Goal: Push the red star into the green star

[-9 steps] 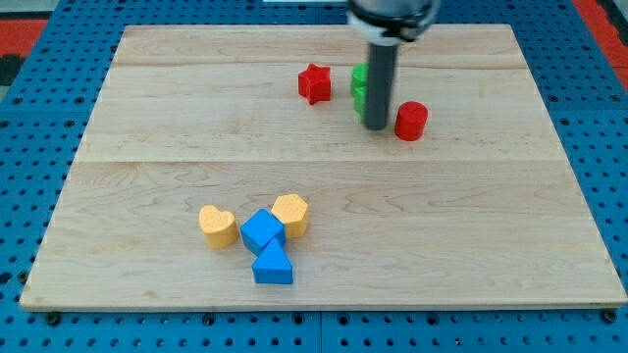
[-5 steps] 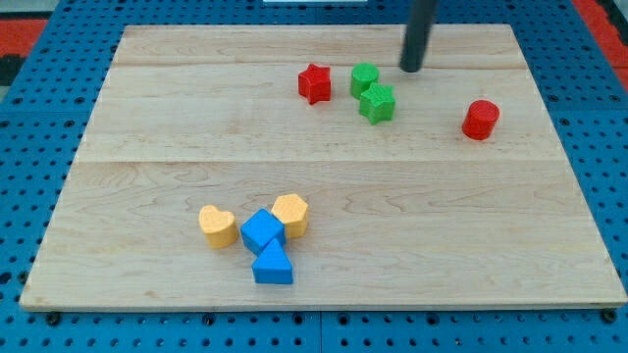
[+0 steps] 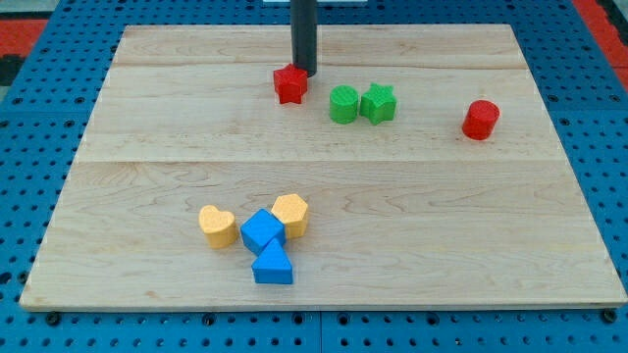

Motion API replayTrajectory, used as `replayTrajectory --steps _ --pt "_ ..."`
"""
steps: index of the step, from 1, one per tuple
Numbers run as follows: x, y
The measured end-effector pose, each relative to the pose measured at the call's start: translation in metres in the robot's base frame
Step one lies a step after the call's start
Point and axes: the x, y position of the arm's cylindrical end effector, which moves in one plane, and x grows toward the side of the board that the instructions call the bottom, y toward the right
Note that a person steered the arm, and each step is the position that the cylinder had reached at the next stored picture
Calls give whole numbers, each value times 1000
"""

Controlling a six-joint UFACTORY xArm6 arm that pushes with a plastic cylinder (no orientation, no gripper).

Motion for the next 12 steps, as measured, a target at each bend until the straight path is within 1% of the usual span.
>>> replayTrajectory --steps 1,2,4,5,6,8,10,11,12 --pt "3 -24" --pt "13 -25" --pt "5 -105" --pt "26 -98" --pt "43 -47" --pt "46 31" --pt "51 96" --pt "72 119" --pt "73 111"
